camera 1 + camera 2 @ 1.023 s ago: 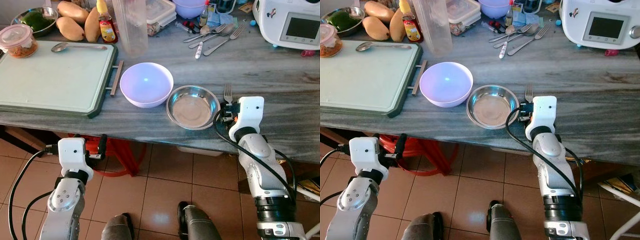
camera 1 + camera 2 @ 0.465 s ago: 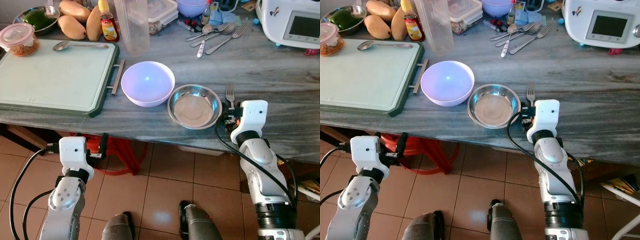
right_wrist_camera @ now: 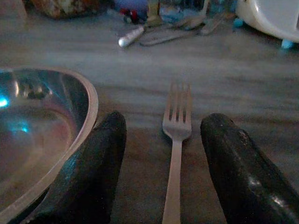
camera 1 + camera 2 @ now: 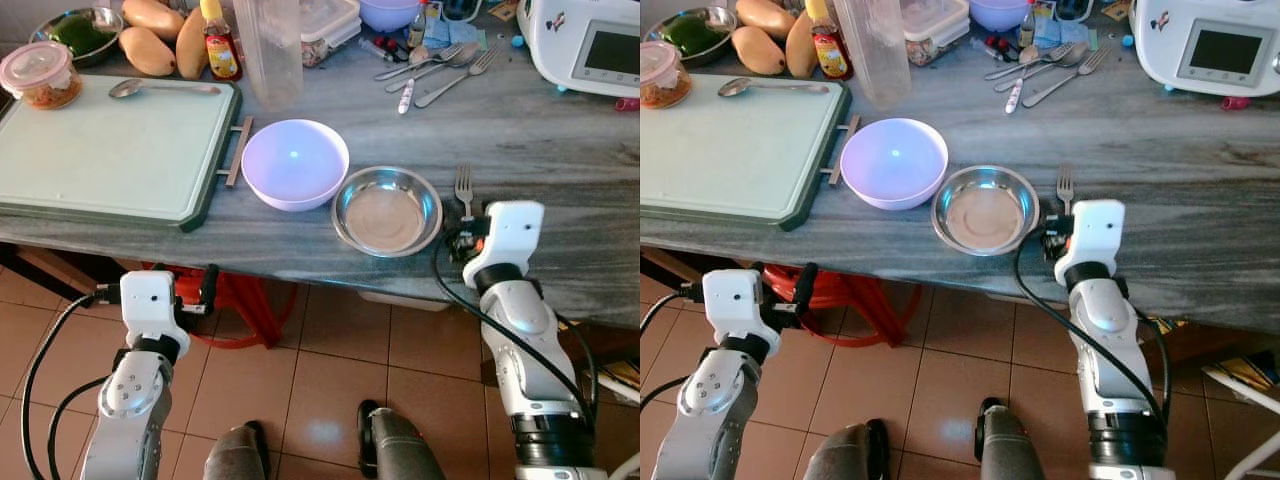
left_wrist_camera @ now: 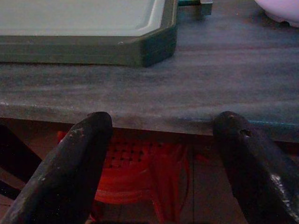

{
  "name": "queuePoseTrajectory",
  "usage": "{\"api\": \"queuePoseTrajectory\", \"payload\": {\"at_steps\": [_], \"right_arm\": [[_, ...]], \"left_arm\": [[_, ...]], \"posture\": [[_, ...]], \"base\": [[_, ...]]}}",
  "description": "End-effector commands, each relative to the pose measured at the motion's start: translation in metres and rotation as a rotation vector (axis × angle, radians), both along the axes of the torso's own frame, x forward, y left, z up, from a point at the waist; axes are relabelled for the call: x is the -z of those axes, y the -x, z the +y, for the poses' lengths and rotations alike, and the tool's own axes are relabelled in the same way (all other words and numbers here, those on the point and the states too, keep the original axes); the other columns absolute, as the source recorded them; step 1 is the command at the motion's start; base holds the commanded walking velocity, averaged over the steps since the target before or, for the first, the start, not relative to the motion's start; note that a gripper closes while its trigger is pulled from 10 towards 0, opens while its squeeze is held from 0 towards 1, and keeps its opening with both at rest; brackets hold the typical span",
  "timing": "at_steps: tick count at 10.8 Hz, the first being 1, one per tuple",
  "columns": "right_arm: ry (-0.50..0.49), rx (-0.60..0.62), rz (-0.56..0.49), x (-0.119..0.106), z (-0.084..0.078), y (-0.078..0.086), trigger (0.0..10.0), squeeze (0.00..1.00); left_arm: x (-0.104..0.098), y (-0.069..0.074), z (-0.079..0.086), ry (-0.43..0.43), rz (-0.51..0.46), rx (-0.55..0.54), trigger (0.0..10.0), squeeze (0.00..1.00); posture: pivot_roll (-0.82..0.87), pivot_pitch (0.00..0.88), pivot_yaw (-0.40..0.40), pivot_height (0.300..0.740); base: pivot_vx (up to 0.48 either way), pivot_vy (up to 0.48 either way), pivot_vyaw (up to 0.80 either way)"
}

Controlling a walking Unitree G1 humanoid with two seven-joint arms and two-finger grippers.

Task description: Setting the table

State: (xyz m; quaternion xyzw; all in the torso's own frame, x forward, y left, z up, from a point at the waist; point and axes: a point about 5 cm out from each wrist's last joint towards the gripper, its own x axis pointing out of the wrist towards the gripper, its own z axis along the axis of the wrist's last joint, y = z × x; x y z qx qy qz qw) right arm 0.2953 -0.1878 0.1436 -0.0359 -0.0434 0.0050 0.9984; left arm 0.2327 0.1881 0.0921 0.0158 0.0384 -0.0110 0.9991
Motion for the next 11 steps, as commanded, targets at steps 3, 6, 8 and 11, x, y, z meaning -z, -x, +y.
{"api": "queuePoseTrajectory", "payload": {"at_steps": [3,6,8,11], "right_arm": [[0.026,-0.008,-0.041,-0.008,0.002,0.007,10.0,1.00],[0.029,0.001,-0.058,-0.013,-0.001,0.016,10.0,1.00],[0.030,0.011,-0.062,-0.014,0.001,0.021,10.0,1.00],[0.049,0.065,-0.059,-0.013,-0.003,0.025,10.0,1.00]], "left_arm": [[0.007,0.001,0.003,-0.001,0.035,-0.011,10.0,0.00],[0.007,0.001,0.003,0.000,0.034,-0.011,10.0,0.00],[0.007,0.000,0.002,0.003,0.035,-0.004,10.0,0.00],[0.006,-0.002,0.002,0.003,0.028,-0.003,10.0,0.00]], "posture": [[-0.04,0.214,0.043,0.740],[-0.05,0.217,0.042,0.740],[-0.05,0.211,0.043,0.740],[-0.05,0.204,0.043,0.740]], "base": [[0.000,0.000,0.00],[0.000,0.000,0.00],[0.000,0.000,0.00],[0.000,0.000,0.00]]}}
